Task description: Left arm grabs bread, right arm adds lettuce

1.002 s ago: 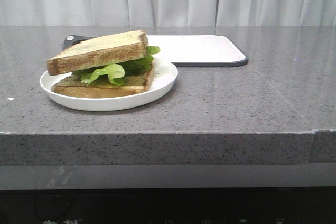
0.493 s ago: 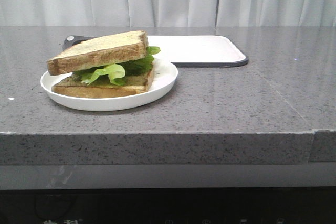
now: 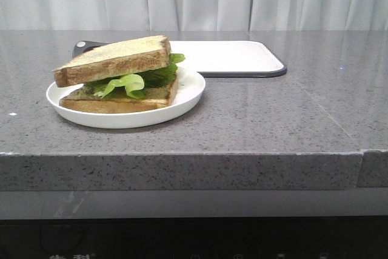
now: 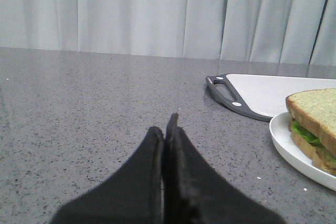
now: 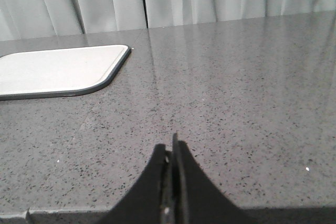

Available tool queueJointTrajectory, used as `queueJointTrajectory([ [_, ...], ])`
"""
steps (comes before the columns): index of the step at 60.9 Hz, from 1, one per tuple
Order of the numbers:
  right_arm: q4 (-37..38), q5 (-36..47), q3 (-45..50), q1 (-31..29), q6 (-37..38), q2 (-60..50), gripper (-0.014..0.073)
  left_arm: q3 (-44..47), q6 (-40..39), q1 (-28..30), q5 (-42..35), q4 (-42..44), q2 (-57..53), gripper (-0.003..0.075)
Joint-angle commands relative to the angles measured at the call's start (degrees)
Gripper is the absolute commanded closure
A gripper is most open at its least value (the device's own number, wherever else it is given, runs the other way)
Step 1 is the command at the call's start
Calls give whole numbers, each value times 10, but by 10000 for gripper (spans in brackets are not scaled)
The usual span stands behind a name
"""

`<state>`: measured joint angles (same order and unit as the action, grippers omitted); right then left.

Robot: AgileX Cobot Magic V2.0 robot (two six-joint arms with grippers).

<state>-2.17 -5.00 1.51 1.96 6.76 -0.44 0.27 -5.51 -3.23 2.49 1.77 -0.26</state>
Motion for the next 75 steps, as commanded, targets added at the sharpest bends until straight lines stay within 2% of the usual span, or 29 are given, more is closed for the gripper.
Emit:
queueJointTrajectory([
  [1, 16, 44, -1, -4, -6, -14, 710, 3, 0, 1, -48, 0, -10, 741],
  [11, 18, 46, -1, -4, -6, -14, 710, 3, 0, 1, -48, 0, -10, 741],
  [24, 22, 92, -1, -4, -6, -14, 710, 3, 0, 1, -48, 0, -10, 741],
  [75, 22, 91, -1, -4, -6, -14, 710, 3, 0, 1, -48, 0, -10, 741],
])
